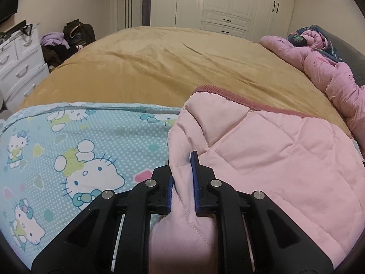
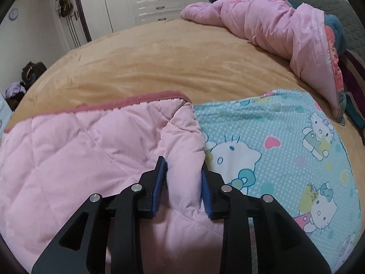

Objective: Fold large clothes
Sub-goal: 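Grasp the folded jacket edge with the left gripper while the right gripper grasps it, then open both grippers and release the folded jacket edge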

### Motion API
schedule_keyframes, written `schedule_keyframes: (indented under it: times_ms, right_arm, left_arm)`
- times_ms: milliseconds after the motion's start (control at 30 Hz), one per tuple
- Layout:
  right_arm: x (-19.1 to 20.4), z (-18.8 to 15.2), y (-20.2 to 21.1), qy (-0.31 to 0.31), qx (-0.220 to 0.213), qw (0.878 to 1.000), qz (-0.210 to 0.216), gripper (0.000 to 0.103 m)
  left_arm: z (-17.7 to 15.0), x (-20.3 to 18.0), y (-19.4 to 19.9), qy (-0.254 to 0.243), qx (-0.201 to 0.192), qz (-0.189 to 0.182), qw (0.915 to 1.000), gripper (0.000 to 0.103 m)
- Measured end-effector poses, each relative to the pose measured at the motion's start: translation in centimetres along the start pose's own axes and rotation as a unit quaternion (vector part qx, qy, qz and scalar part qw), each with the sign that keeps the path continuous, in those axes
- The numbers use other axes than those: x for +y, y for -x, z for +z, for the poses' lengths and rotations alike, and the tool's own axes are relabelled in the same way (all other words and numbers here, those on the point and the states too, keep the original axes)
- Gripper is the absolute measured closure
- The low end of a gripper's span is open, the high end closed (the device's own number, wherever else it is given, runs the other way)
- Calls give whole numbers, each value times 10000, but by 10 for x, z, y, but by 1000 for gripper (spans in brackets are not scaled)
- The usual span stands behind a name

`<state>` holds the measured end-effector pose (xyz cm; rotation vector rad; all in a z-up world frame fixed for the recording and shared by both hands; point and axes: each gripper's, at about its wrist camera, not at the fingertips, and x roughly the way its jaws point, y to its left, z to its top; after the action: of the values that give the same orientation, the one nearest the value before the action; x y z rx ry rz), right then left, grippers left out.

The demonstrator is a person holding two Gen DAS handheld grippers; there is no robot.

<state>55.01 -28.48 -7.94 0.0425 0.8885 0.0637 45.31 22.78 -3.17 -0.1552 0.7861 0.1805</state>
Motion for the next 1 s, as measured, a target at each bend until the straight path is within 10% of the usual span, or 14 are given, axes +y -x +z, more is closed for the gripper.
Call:
schedule_keyframes:
  times_ms: [367,433,500,1000]
  right_arm:
    - [-2,-1,-1,-5,91,9999,-87,68]
    - [-3,-1,4,-24,115,9995,-298,55]
    - [-11,-3,12,-212,46,9981,-575,13]
    - [-8,-27,101,112,-432,9990,71,10]
  left_arm:
    - [-5,-3,-5,-23,92,55,9999,93]
    - [-6,-3,-3,-36,92,83,9999,92]
    - [-7,-4,1,-8,110,117,9999,88]
    - [-11,6,65,117,-99,229,9996,11]
